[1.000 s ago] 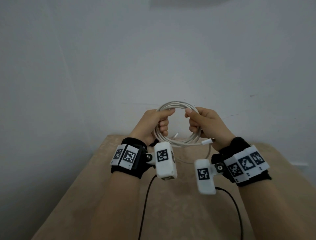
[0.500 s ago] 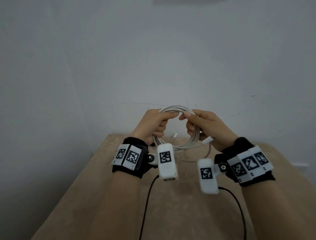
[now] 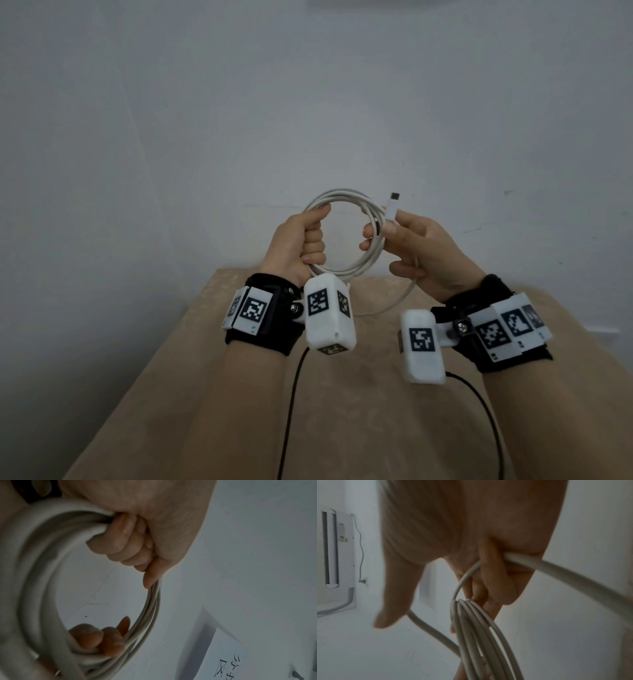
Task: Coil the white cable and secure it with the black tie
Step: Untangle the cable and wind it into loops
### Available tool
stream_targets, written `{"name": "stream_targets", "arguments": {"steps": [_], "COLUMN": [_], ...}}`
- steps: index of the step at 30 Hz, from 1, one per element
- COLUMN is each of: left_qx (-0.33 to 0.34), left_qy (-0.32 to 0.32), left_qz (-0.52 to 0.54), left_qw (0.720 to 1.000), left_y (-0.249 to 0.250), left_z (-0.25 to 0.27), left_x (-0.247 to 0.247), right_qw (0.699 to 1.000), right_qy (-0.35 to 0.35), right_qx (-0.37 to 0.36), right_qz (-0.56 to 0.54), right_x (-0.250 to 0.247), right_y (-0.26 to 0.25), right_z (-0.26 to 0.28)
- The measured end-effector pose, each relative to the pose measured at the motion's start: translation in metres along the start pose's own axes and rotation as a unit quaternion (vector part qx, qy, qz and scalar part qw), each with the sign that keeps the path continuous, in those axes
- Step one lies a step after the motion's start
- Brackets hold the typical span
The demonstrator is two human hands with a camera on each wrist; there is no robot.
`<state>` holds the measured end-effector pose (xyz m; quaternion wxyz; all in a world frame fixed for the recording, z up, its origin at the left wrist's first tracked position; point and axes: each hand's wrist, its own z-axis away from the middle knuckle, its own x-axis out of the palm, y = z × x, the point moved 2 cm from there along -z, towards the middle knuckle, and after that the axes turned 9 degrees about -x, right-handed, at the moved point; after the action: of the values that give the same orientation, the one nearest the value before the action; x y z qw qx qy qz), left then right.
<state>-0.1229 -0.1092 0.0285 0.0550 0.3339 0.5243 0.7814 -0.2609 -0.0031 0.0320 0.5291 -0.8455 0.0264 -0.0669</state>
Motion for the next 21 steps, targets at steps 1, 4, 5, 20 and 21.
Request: {"name": "stream_targets", "arguments": {"steps": [1, 4, 5, 20, 21], "left_qx": [-0.001, -0.004, -0.005, 0.021, 0.028], "left_qy": [0.000, -0.002, -0.004, -0.108, -0.116], "left_qz": [0.000, 0.000, -0.002, -0.296, -0.327], "left_qw": [1.000, 1.000, 1.000, 0.949, 0.937], "left_y": [0.000, -0.002, -0.002, -0.001, -0.001], "left_z": [0.000, -0.001, -0.001, 0.014, 0.016], "left_x": [0.001, 0.004, 0.005, 0.007, 0.008], "right_qw": [1.000, 0.999, 0.998, 0.984, 0.980], "right_qy": [0.009, 0.041, 0.048, 0.003, -0.012], "right_qx": [-0.005, -0.006, -0.005, 0.000, 0.001], "right_qz": [0.012, 0.026, 0.028, 0.180, 0.200], "right_x": [0.000, -0.001, -0.002, -0.004, -0.003], "right_y": [0.000, 0.000, 0.000, 0.002, 0.001], "right_z": [0.000, 0.000, 0.000, 0.001, 0.002]}}
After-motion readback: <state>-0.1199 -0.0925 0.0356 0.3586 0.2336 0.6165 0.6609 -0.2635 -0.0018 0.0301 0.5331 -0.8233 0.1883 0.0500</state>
